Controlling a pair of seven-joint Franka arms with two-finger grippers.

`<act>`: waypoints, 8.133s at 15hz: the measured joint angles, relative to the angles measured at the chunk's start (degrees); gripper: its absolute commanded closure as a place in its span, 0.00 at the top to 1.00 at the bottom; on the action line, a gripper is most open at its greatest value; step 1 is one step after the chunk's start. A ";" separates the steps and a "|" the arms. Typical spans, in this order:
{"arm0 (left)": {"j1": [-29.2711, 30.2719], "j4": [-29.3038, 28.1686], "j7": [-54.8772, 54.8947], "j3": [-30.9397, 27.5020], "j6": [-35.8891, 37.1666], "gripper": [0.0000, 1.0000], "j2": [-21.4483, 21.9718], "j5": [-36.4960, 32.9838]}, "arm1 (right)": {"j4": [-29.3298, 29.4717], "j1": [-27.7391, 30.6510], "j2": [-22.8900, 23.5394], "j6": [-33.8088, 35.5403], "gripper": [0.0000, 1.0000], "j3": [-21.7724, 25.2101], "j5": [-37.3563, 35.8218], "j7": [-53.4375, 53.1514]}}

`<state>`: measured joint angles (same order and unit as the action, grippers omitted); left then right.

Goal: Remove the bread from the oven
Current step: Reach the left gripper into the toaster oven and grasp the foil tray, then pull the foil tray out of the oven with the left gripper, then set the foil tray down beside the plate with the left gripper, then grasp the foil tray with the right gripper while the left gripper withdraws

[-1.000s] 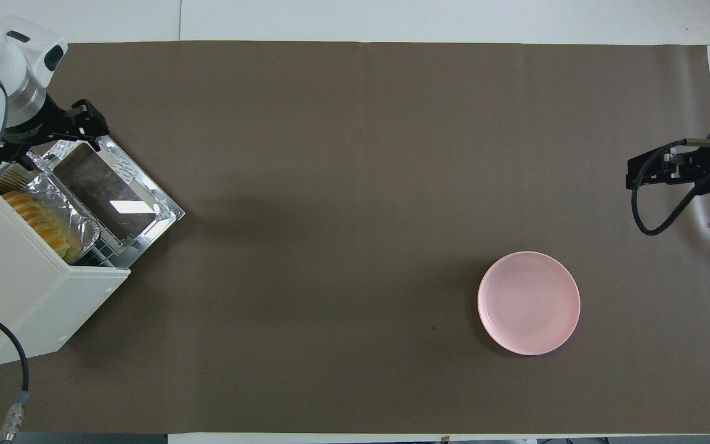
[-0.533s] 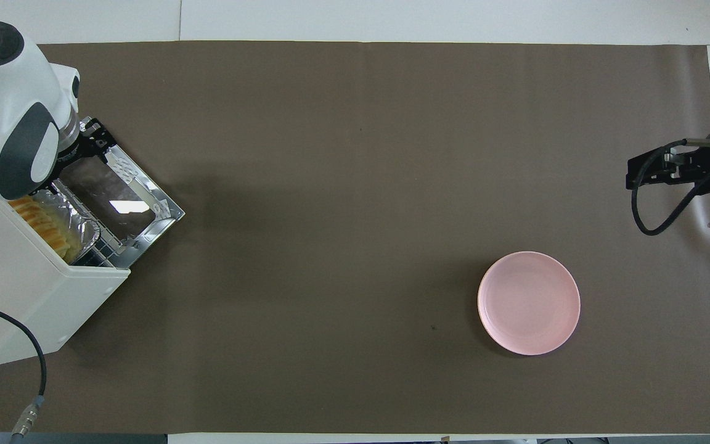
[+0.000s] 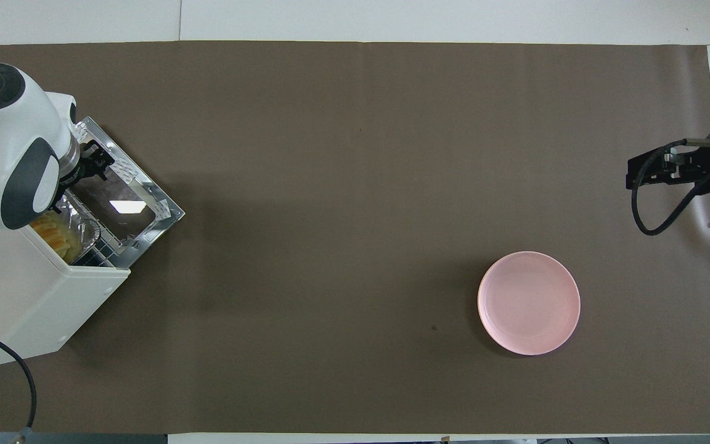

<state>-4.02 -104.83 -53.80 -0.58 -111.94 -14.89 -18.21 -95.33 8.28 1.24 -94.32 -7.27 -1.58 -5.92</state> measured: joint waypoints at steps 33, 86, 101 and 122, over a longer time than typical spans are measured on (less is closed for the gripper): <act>-27.00 20.20 9.29 2.48 -1.55 0.00 -11.74 7.00 | 0.00 0.00 0.00 0.00 1.00 0.00 0.00 0.00; -31.25 26.59 20.46 2.59 8.72 1.00 -6.29 14.07 | -9.08 -8.42 0.60 -11.65 1.00 -0.69 0.19 0.88; -2.73 18.45 51.31 6.87 24.07 1.00 11.96 14.50 | -17.44 -26.60 11.63 -30.19 1.00 -0.95 3.08 -25.76; 4.38 14.35 56.23 9.27 24.96 1.00 15.00 17.52 | -18.60 -21.05 11.09 -36.47 0.00 -0.05 3.06 -18.35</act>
<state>0.36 -90.48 2.43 8.69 -86.98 0.11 -0.69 -113.92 -12.76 12.33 -130.79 -7.32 1.49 -24.28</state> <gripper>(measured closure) 0.000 0.982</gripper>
